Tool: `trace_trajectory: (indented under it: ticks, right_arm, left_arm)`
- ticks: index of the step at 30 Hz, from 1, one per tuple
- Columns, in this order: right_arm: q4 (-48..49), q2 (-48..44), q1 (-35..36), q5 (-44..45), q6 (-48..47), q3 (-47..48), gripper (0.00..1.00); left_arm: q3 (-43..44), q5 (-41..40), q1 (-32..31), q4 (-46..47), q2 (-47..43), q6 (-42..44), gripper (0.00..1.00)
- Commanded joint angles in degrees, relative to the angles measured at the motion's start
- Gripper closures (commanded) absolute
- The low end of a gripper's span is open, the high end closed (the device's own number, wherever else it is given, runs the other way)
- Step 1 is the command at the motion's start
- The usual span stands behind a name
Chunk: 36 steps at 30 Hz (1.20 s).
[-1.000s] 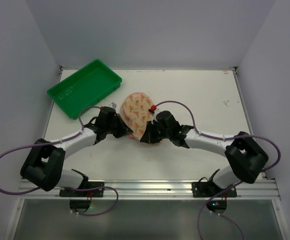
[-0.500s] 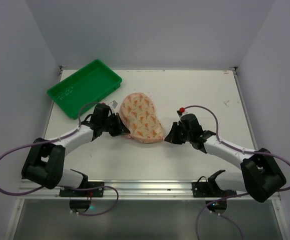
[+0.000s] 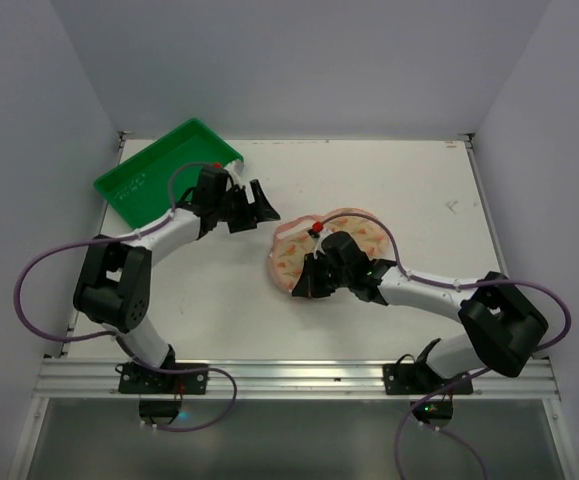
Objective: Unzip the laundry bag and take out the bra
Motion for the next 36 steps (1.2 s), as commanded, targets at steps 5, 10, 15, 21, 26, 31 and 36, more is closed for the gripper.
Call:
trace_trajectory:
  ticks: [5, 10, 15, 21, 26, 31, 36]
  right_arm:
    - [3.0, 3.9, -0.1, 1.2, 0.3, 7.2, 1.00]
    - [3.5, 4.2, -0.1, 0.2, -0.5, 7.1, 1.00]
    - [3.4, 4.2, -0.1, 0.3, -1.3, 6.0, 1.00]
    - [2.7, 2.0, -0.1, 1.4, -2.0, 3.8, 1.00]
    - [-1.1, -3.4, -0.1, 3.7, -2.6, -2.0, 1.00]
    - [-9.2, -11.5, -2.6, 10.5, 0.0, -10.3, 1.00]
    - [-12.9, -19.3, -9.5, 11.1, 1.5, -14.6, 1.00]
  left_arm:
    - [-9.1, -3.8, 0.0, -2.0, -12.6, -4.5, 0.08]
    - [-15.1, -2.1, -4.3, 0.6, -14.3, -6.7, 0.08]
    - [-15.7, -2.5, -7.3, 3.9, -11.3, -8.2, 0.24]
    - [-15.1, -4.8, -9.3, 4.4, -7.1, -9.0, 0.88]
    - [-14.5, -7.1, -9.2, 6.1, -7.3, -9.1, 1.00]
    - [-15.6, -8.2, -7.5, 5.5, -8.1, -8.2, 1.00]
    - [-19.3, -7.4, -5.8, 5.9, -11.1, -8.4, 1.00]
